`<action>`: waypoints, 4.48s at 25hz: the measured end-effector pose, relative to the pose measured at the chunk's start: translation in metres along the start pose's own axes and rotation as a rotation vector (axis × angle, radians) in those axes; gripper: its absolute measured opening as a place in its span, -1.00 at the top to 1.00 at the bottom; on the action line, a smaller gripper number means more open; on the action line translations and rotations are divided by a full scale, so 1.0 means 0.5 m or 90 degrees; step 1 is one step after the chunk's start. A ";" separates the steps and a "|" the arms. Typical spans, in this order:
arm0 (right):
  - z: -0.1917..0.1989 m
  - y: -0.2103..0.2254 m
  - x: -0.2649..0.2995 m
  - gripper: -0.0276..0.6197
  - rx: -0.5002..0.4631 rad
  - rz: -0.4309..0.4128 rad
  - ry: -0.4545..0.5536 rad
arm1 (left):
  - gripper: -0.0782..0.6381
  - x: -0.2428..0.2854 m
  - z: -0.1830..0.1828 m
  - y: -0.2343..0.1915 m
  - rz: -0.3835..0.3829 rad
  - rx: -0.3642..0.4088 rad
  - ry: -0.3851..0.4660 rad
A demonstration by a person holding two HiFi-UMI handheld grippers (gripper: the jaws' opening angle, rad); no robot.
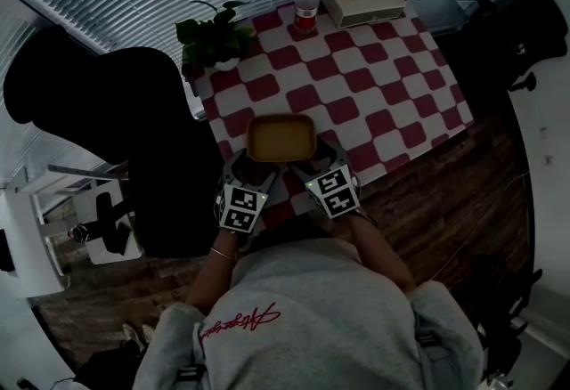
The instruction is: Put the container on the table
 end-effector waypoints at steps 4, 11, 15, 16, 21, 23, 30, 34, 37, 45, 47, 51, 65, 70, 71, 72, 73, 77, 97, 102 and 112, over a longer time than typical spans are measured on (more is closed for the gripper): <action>-0.006 -0.006 -0.006 -0.21 -0.007 -0.002 0.013 | -0.16 -0.002 -0.009 0.001 -0.003 0.004 0.017; -0.015 -0.007 -0.016 -0.21 -0.013 -0.003 0.025 | -0.16 -0.010 -0.024 -0.006 -0.012 0.010 0.047; -0.024 -0.009 -0.024 -0.21 -0.015 0.001 0.039 | -0.16 -0.015 -0.032 -0.008 -0.020 0.009 0.062; -0.027 -0.009 -0.026 -0.21 -0.014 0.003 0.042 | -0.16 -0.016 -0.035 -0.008 -0.021 0.010 0.066; -0.050 -0.003 -0.032 -0.21 -0.016 0.010 0.072 | -0.16 -0.020 -0.050 -0.006 -0.027 0.003 0.081; -0.055 -0.003 -0.036 -0.21 -0.014 0.013 0.077 | -0.16 -0.025 -0.059 -0.008 -0.031 -0.002 0.090; -0.078 0.009 -0.050 -0.20 -0.009 0.027 0.100 | -0.16 -0.036 -0.089 -0.016 -0.043 -0.013 0.122; -0.108 0.012 -0.057 -0.21 -0.001 0.034 0.124 | -0.16 -0.040 -0.110 -0.022 -0.048 -0.018 0.139; -0.125 0.013 -0.060 -0.20 -0.002 0.034 0.138 | -0.16 -0.043 -0.126 -0.024 -0.052 -0.019 0.153; -0.161 0.012 -0.071 -0.20 0.003 0.032 0.171 | -0.16 -0.054 -0.157 -0.029 -0.062 -0.021 0.175; -0.171 0.012 -0.074 -0.20 0.004 0.032 0.178 | -0.16 -0.055 -0.165 -0.029 -0.061 -0.021 0.180; -0.198 0.013 -0.081 -0.20 -0.002 0.038 0.200 | -0.16 -0.058 -0.190 -0.028 -0.058 -0.020 0.195; -0.253 0.010 -0.103 -0.20 -0.013 0.047 0.240 | -0.16 -0.082 -0.258 -0.030 -0.069 -0.012 0.239; -0.271 0.010 -0.111 -0.20 -0.012 0.051 0.248 | -0.16 -0.088 -0.278 -0.031 -0.074 -0.013 0.249; -0.274 0.011 -0.112 -0.20 -0.012 0.053 0.250 | -0.16 -0.088 -0.281 -0.032 -0.076 -0.016 0.251; -0.278 0.012 -0.113 -0.20 -0.013 0.055 0.252 | -0.16 -0.089 -0.285 -0.033 -0.076 -0.019 0.253; -0.281 0.012 -0.114 -0.20 -0.014 0.056 0.254 | -0.16 -0.090 -0.290 -0.034 -0.077 -0.022 0.257; -0.294 0.015 -0.122 -0.20 -0.014 0.063 0.265 | -0.16 -0.098 -0.311 -0.034 -0.076 -0.015 0.266; -0.378 0.021 -0.156 -0.20 -0.022 0.071 0.327 | -0.16 -0.115 -0.394 -0.047 -0.095 0.001 0.307; -0.390 0.016 -0.161 -0.20 -0.029 0.069 0.340 | -0.16 -0.123 -0.407 -0.049 -0.104 0.008 0.312; -0.432 0.011 -0.183 -0.20 -0.033 0.060 0.374 | -0.16 -0.145 -0.456 -0.046 -0.110 0.019 0.339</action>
Point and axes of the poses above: the fingertips, and each gripper's own axes: x forward along the fingers, y to its right, z out of its underside, the point moved 3 cm from there along -x, backward along the fingers, and after that the axes turned 13 degrees about y, right-handed, at the moved point
